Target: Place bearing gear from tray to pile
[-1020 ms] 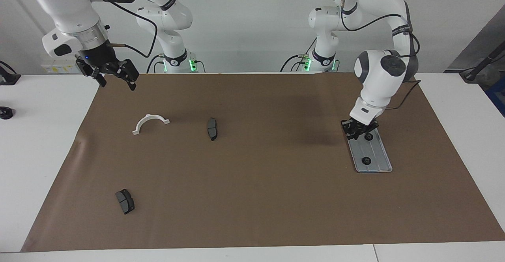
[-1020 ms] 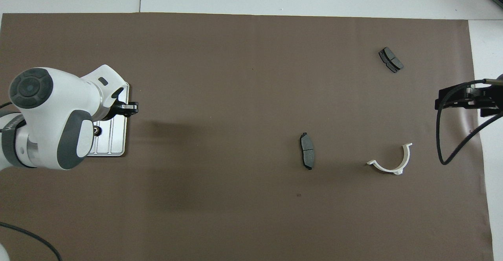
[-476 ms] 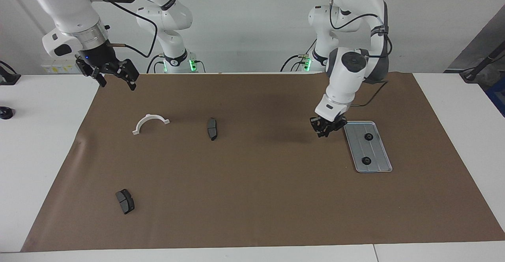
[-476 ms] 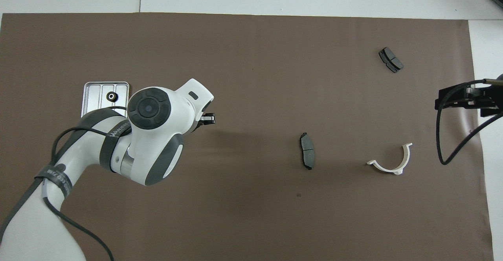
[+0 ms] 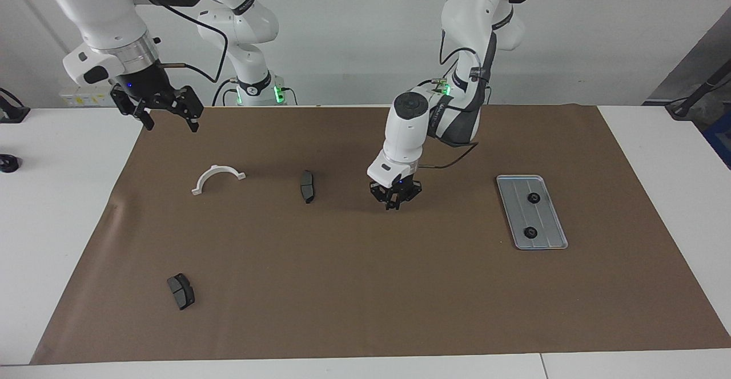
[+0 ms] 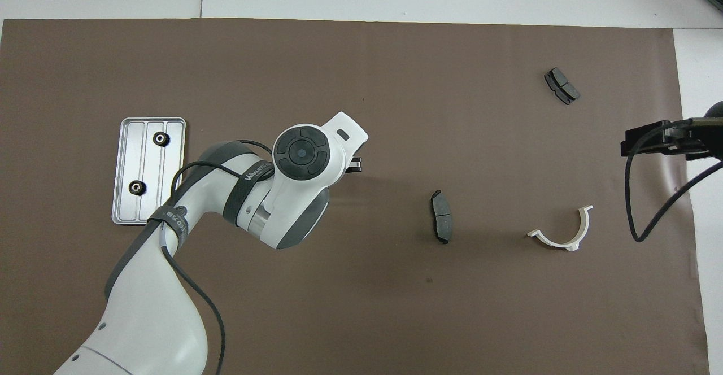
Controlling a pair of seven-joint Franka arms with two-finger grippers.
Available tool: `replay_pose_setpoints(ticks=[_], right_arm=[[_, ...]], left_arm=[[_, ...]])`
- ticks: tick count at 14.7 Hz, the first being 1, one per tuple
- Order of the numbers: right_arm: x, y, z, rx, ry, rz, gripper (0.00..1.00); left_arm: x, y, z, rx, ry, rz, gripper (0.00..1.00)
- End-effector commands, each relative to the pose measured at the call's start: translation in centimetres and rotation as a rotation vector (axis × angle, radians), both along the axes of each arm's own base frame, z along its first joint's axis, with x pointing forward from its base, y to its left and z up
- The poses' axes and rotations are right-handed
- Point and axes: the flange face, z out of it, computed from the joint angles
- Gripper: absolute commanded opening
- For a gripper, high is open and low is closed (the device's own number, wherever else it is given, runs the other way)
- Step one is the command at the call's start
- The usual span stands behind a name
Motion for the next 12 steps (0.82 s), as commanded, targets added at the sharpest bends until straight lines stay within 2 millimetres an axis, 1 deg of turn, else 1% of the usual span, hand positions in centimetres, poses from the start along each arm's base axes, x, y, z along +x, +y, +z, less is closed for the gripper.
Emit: replay_pose_setpoints(ticks=[1, 3, 4, 5, 6, 7, 8, 10, 12], right_arm=[[-0.8, 0.1, -0.1, -0.002, -0.025, 0.015, 1.0], [-0.4, 0.6, -0.7, 0.004, -0.022, -0.027, 1.0], [0.2, 0.8, -1.1, 0.005, -0.033, -0.022, 1.0], [1.0, 1.0, -2.4, 0.014, -0.022, -0.02, 1.0], [2.3, 1.5, -3.7, 0.049, -0.021, -0.023, 1.0], [3.8, 2.6, -5.3, 0.064, -0.026, -0.01, 1.0], [4.9, 5.2, -6.9, 0.068, -0.038, 0.028, 1.0], [6.9, 9.2, -10.4, 0.073, -0.066, 0.073, 1.0], [8.4, 15.7, -13.9, 0.075, -0.086, 0.041, 1.0]], left_arm=[[0.1, -1.0, -0.4, -0.009, -0.04, -0.015, 0.3], [0.3, -0.9, 0.1, -0.006, -0.035, -0.001, 0.82], [0.5, -0.5, 0.7, 0.004, -0.033, 0.005, 1.0], [0.8, 0.3, 1.6, 0.006, -0.036, 0.013, 1.0], [1.1, 1.6, 3.1, 0.007, -0.04, 0.028, 1.0], [1.6, 3.4, 4.2, 0.018, -0.03, 0.049, 1.0], [2.1, 5.3, 5.3, 0.027, -0.024, 0.063, 1.0], [3.1, 9.9, 7.0, 0.042, -0.029, 0.062, 1.0], [4.8, 14.6, 7.8, 0.055, -0.035, 0.068, 1.0]])
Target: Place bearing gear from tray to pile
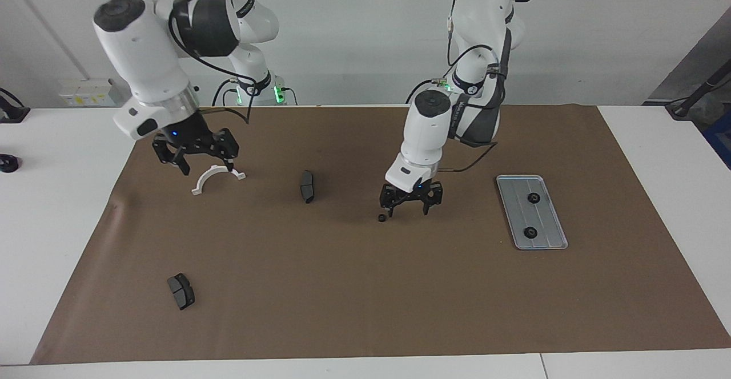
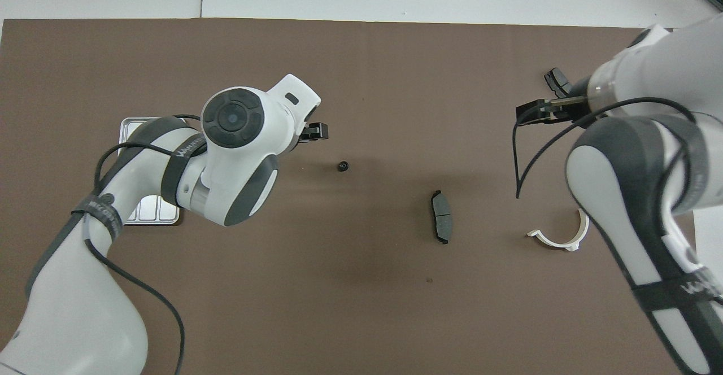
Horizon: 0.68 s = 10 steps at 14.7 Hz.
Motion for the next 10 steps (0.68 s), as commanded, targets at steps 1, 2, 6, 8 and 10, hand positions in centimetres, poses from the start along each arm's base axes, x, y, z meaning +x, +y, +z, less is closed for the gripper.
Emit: replay_pose_setpoints(ticks=[1, 2, 6, 8, 10], right_arm=[[1.8, 8.2, -4.2, 0.014, -0.01, -0.059, 1.0], [1.4, 11.9, -5.9, 0.001, -0.009, -0.051, 1.0], [0.5, 24.8, -12.8, -0.002, 0.011, -0.086, 1.0], [0.8, 29.5, -15.3, -0.01, -0.016, -0.101, 1.0], [0.8, 30.3, -16.0, -0.002, -0.027, -0.095, 1.0]], left_arm=[[1.1, 6.6, 0.7, 0.038, 0.004, -0.014, 1.0], [2.0, 9.0, 0.6, 0.05, 0.001, -0.039, 1.0], [4.2, 19.4, -0.6, 0.096, 0.008, -0.125, 1.0], [4.7, 23.0, -1.2, 0.1, -0.008, -0.115, 1.0], [5.2, 24.5, -2.5, 0.091, -0.016, -0.087, 1.0]])
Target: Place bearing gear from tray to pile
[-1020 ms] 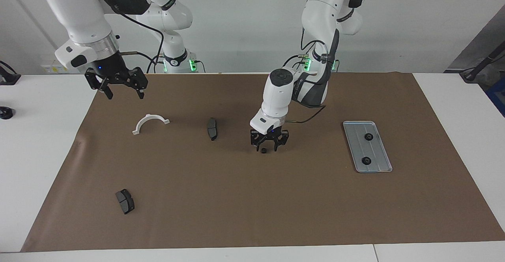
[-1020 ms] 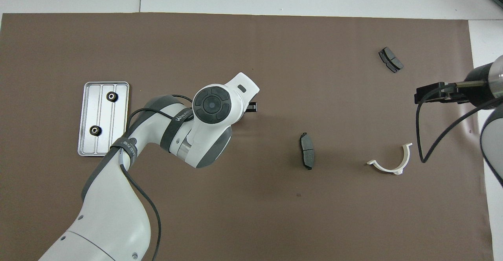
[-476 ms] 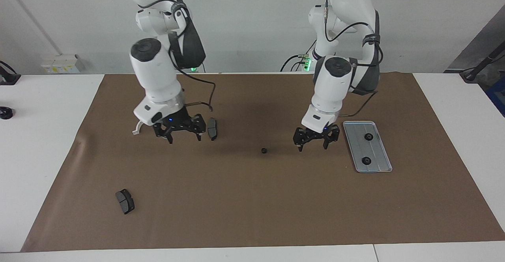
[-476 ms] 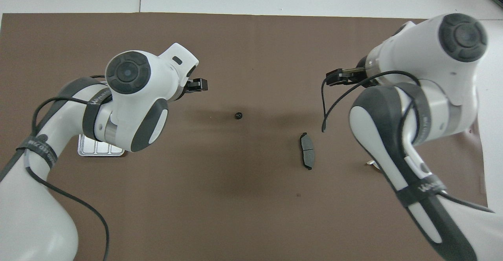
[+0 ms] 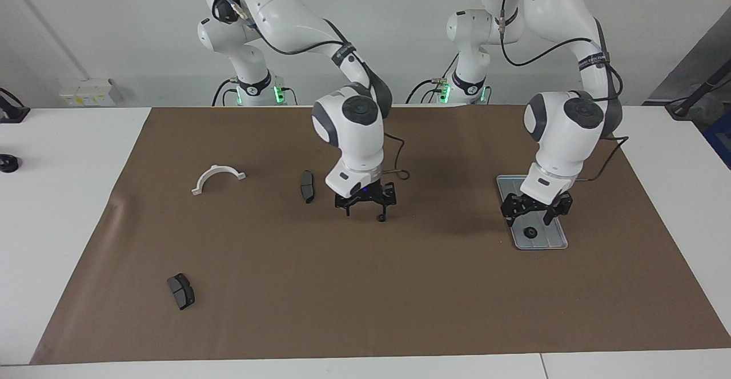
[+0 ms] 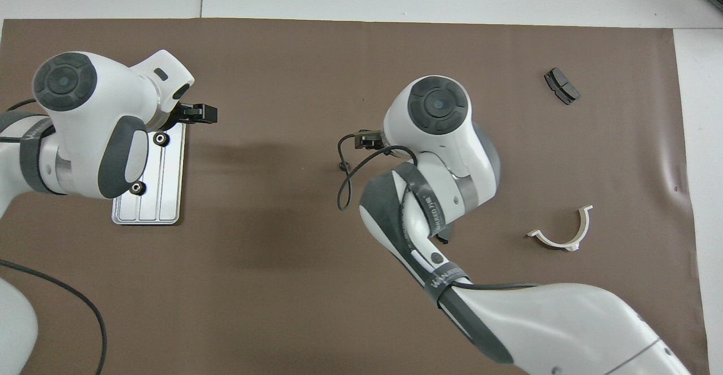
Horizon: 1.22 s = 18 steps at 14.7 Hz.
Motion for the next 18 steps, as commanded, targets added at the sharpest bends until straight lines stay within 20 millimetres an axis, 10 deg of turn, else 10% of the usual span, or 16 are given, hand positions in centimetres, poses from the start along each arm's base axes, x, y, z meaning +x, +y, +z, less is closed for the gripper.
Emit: replay_pose_setpoints(ticks=[1, 7, 12, 18], right_arm=[[1.8, 0.9, -0.3, 0.011, -0.04, -0.007, 1.0], [-0.2, 1.5, -2.7, -0.013, -0.005, 0.05, 0.98], [-2.2, 1.8, -4.2, -0.025, 0.02, 0.083, 0.69], [-3.2, 1.9, -4.3, -0.042, 0.045, 0.103, 0.59]], left_arm=[[0.1, 0.5, -1.9, -0.003, -0.014, -0.006, 1.0], [-0.2, 3.5, -6.0, -0.005, 0.012, 0.038, 0.96], [-1.1, 3.2, -8.0, -0.009, -0.007, 0.031, 0.76], [-1.6, 3.5, -8.9, -0.012, -0.021, 0.036, 0.65]])
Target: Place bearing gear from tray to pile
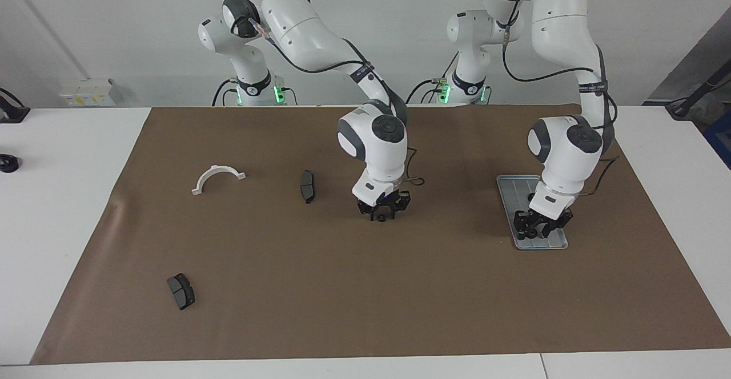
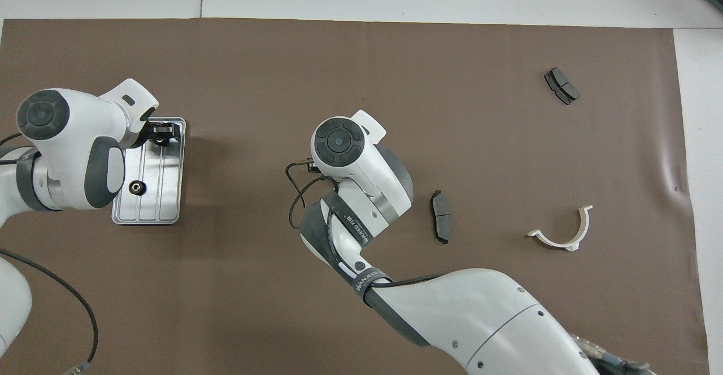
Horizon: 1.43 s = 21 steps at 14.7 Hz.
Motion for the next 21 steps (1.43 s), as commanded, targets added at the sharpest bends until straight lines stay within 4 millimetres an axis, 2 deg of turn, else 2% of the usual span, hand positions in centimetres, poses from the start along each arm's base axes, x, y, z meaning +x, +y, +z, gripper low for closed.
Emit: replay_pose_setpoints(ticks=[1, 2, 4, 6, 7, 9, 12, 15, 16, 17, 18, 19, 21], right_arm=[[-0.7, -0.5, 0.8, -0.005, -0.001, 0.029, 0.59], [-0.7, -0.5, 0.8, -0.005, -0.001, 0.031, 0.56], [-0.7, -0.5, 0.8, -0.004, -0.002, 0.031, 0.48], [-0.7, -0.4, 0.8, -0.002, -0.006, 0.03, 0.48], [-0.7, -0.3, 0.8, 0.0, -0.008, 0.031, 0.48], [-0.7, -0.3, 0.9, 0.004, -0.013, 0.032, 0.48], [-0.8, -0.2, 0.8, 0.005, -0.016, 0.03, 0.47], [-0.9, -0.4, 0.4, 0.006, -0.021, 0.033, 0.48], [-1.0, -0.5, 0.1, 0.011, -0.027, 0.034, 0.47], [-1.0, -0.5, 0.1, 0.016, -0.035, 0.037, 0.42], [-1.0, -0.5, 0.2, 0.014, -0.032, 0.038, 0.24], [-1.0, -0.5, 0.2, 0.012, -0.03, 0.036, 0.01], [-1.0, -0.5, 0.3, 0.009, -0.026, 0.035, 0.0]], left_arm=[[-0.6, 0.5, -0.5, -0.002, -0.004, 0.008, 0.59], [-0.6, 0.5, -0.4, -0.003, -0.006, 0.011, 0.57], [-0.5, 0.5, -0.3, -0.003, -0.009, 0.014, 0.4], [-0.5, 0.6, 0.1, -0.004, -0.015, 0.015, 0.18], [-0.4, 0.8, 0.5, -0.002, -0.021, 0.017, 0.02], [-0.5, 1.6, 2.2, -0.001, -0.029, 0.029, 0.0], [-0.7, 1.6, 5.4, 0.002, -0.049, 0.033, 0.0], [-0.5, 0.2, 7.7, 0.001, -0.071, 0.014, 0.0], [-0.3, -1.4, 8.1, 0.0, -0.069, -0.005, 0.0], [0.1, -3.2, 8.6, -0.003, -0.083, -0.022, 0.0], [0.6, -3.7, 9.3, -0.005, -0.099, -0.025, 0.0], [0.7, -4.9, 9.4, -0.007, -0.103, -0.044, 0.0], [0.5, -7.5, 9.6, -0.013, -0.108, -0.065, 0.0]])
